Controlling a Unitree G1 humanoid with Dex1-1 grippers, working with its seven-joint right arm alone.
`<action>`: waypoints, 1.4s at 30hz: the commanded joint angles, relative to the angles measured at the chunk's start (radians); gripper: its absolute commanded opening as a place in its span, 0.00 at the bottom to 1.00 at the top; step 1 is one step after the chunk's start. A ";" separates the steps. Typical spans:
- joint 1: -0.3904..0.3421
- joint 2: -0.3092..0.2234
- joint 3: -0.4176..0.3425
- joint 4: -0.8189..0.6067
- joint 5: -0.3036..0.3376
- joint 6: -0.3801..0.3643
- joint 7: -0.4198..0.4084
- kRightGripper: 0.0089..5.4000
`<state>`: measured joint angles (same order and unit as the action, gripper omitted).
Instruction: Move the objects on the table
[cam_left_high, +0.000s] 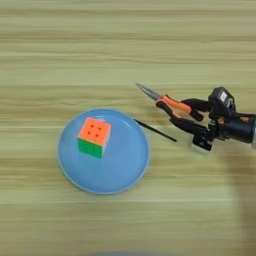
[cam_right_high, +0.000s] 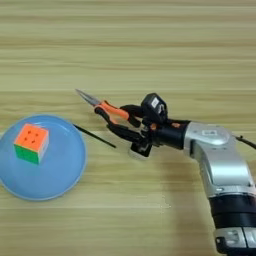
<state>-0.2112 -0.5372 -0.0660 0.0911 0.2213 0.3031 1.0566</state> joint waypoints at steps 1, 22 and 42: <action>-0.035 -0.019 0.001 -0.081 0.015 -0.005 -0.035 0.63; -0.214 0.067 0.088 0.146 -0.093 -0.078 -0.178 0.63; -0.343 0.117 0.122 0.507 -0.183 -0.221 -0.220 0.68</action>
<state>-0.4620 -0.3969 0.0719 0.6195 0.0377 0.1179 0.8586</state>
